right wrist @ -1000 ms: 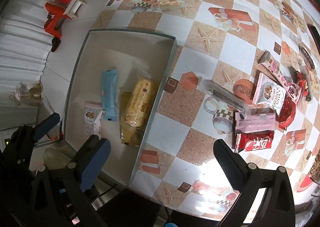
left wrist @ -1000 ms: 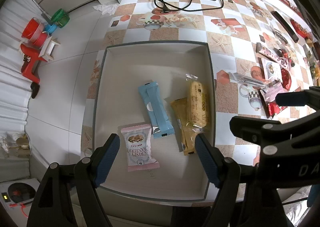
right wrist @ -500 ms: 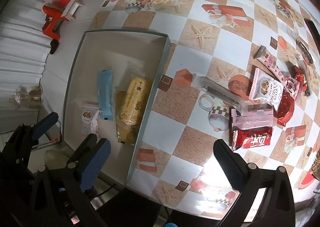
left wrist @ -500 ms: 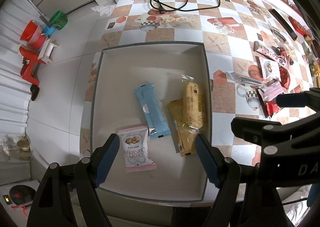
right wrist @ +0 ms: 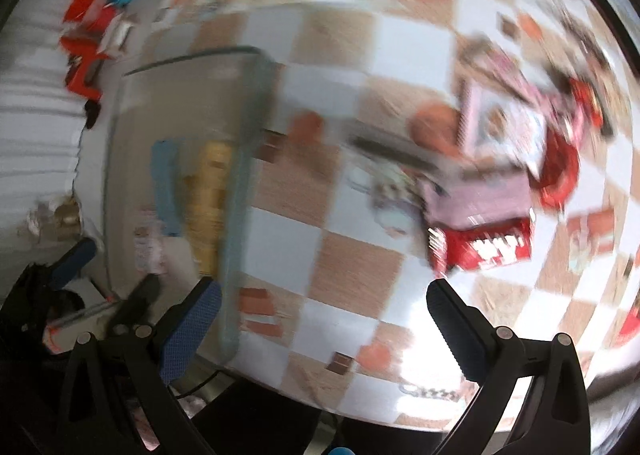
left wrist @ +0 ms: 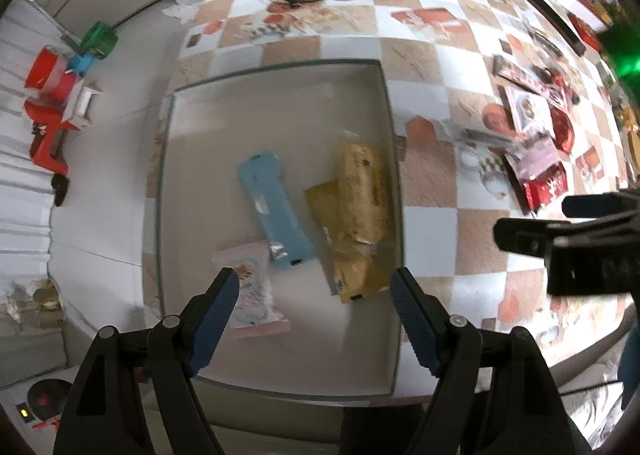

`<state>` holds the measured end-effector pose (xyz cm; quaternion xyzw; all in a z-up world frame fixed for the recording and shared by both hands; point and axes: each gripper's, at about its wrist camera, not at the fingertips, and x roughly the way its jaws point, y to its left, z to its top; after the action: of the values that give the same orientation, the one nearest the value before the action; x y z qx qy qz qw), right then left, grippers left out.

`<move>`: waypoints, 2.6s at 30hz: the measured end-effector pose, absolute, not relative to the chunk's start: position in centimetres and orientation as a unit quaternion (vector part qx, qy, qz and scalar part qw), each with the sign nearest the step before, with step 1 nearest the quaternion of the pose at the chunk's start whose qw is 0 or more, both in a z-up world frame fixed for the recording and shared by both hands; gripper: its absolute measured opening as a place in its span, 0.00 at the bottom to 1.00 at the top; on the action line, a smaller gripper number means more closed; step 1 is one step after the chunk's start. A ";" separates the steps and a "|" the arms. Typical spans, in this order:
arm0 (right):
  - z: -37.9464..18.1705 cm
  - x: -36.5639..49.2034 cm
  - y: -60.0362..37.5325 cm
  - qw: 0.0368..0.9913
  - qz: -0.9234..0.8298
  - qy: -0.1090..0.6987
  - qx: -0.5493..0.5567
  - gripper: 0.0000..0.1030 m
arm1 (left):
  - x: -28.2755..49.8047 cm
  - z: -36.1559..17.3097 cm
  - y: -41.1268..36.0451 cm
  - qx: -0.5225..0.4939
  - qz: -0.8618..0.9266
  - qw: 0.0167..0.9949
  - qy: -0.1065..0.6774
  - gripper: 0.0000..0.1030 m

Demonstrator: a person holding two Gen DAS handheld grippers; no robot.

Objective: Organize snacks

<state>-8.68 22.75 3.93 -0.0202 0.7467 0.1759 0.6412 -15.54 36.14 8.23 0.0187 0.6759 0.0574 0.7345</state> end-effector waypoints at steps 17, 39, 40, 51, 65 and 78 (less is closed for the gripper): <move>-1.6 -5.5 7.1 0.644 -0.075 0.748 0.144 1.00 | -14.1 7.5 30.3 0.065 -0.018 0.714 0.697 0.79; -3.4 -11.4 4.9 0.648 0.013 0.762 -0.013 1.00 | -2.1 0.1 28.5 -0.237 0.051 0.605 0.758 0.79; -3.4 -11.7 5.0 0.649 0.012 0.761 -0.012 1.00 | -1.6 -0.2 28.9 -0.254 0.061 0.602 0.754 0.79; -3.3 -12.5 5.9 0.656 0.013 0.755 -0.012 1.00 | 1.4 -2.4 28.4 -0.158 0.092 0.631 0.754 0.79; -3.3 -12.2 5.7 0.655 0.013 0.755 -0.012 1.00 | -0.2 -1.8 28.3 -0.038 0.032 0.661 0.749 0.79; -3.1 -12.8 5.7 0.661 0.011 0.751 -0.012 1.00 | 1.4 -2.2 27.0 -0.057 0.048 0.665 0.743 0.58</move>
<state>-12.77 5.74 -3.07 -0.0118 0.7505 0.0115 0.6607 1.37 27.00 -2.20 -0.0571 0.7429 0.0485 0.6652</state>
